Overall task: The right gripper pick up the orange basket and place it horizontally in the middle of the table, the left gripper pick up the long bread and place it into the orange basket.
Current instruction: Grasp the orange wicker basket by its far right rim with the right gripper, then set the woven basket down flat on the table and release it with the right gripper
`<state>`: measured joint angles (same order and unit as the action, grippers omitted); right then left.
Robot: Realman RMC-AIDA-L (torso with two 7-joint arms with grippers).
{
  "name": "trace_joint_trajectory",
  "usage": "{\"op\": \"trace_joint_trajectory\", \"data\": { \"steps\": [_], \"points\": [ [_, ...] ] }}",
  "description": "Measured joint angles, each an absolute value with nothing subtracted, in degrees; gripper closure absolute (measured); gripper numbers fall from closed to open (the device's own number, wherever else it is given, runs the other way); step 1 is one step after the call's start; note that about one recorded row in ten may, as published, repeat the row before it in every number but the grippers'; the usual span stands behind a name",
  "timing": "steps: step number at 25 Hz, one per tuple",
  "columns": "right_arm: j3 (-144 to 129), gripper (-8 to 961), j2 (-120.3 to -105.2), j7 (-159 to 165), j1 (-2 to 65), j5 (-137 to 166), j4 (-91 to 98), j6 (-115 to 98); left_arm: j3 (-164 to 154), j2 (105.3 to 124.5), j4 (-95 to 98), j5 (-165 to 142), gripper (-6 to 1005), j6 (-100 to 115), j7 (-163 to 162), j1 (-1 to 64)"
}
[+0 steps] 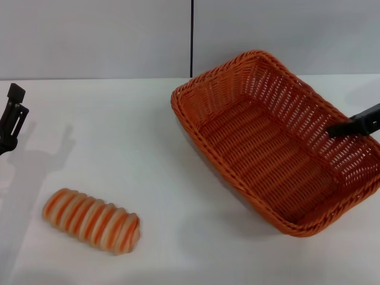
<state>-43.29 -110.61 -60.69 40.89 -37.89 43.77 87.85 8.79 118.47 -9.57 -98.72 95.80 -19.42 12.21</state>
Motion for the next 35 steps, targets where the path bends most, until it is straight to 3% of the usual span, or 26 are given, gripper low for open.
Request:
{"op": "trace_joint_trajectory", "data": {
  "steps": [3, 15, 25, 32, 35],
  "points": [
    [-43.2, 790, -110.81, -62.2, 40.7, -37.9, 44.0, 87.8, 8.8, 118.5, -9.6, -98.7, 187, 95.7, -19.4, 12.2],
    [-42.4, 773, -110.98, -66.8, 38.2, -43.3, 47.6, 89.8, 8.8, 118.56, -9.6, -98.7, 187, 95.4, -19.4, 12.2],
    [-42.2, 758, -111.0, -71.4, 30.6, -63.6, 59.9, 98.3, 8.9, 118.56, -9.6, -98.9, 187, 95.4, -19.4, 12.5],
    [-40.3, 748, -109.73, -72.7, 28.4, -69.0, 67.8, 102.9, 8.9, 118.56, -9.7, -98.9, 187, 95.4, -19.4, 12.9],
    [-39.6, 744, -108.37, -73.2, 28.6, -69.7, 70.0, 104.9, 8.8, 118.56, -9.7, -98.9, 188, 95.4, -19.4, 13.1]
  ]
}}
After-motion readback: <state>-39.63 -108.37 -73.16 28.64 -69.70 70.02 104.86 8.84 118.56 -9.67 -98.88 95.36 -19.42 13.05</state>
